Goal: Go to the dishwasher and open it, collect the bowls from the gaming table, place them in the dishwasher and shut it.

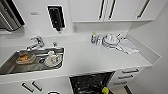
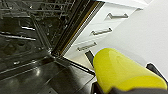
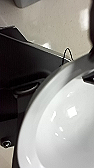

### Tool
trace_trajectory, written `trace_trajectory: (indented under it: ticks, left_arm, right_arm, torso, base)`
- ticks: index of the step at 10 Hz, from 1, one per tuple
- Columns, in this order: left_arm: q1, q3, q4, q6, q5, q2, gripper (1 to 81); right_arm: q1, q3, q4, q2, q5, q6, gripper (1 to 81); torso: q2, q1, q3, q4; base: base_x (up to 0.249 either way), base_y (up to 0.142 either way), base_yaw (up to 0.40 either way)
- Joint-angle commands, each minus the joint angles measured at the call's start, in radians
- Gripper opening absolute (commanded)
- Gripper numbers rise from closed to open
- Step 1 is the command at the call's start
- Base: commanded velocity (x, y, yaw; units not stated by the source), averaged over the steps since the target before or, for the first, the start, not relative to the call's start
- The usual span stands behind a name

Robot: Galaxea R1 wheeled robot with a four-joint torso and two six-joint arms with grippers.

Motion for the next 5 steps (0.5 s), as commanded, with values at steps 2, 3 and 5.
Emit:
trace_trajectory:
  ticks: [2, 3, 5]
  left_arm:
    - [-0.166, -0.149, 0.090, -0.040, -0.059, 0.131, 1.0]
    - [-0.179, -0.180, 0.090, -0.040, -0.059, 0.148, 1.0]
    - [-0.191, -0.206, 0.084, -0.040, -0.063, 0.165, 1.0]
  right_arm:
    - [-0.004, 0.006, -0.017, 0.012, -0.039, -0.001, 1.0]
    - [-0.004, 0.004, -0.017, 0.014, -0.039, -0.001, 1.0]
    - [-0.003, 0.004, -0.017, 0.014, -0.038, -0.001, 1.0]
  torso:
    - [0.000, 0.000, 0.000, 0.000]
    - [0.000, 0.000, 0.000, 0.000]
    - [0.000, 0.000, 0.000, 0.000]
  base:
    - [0.000, 0.000, 0.000]
    - [0.000, 0.000, 0.000]
    - [0.000, 0.000, 0.000]
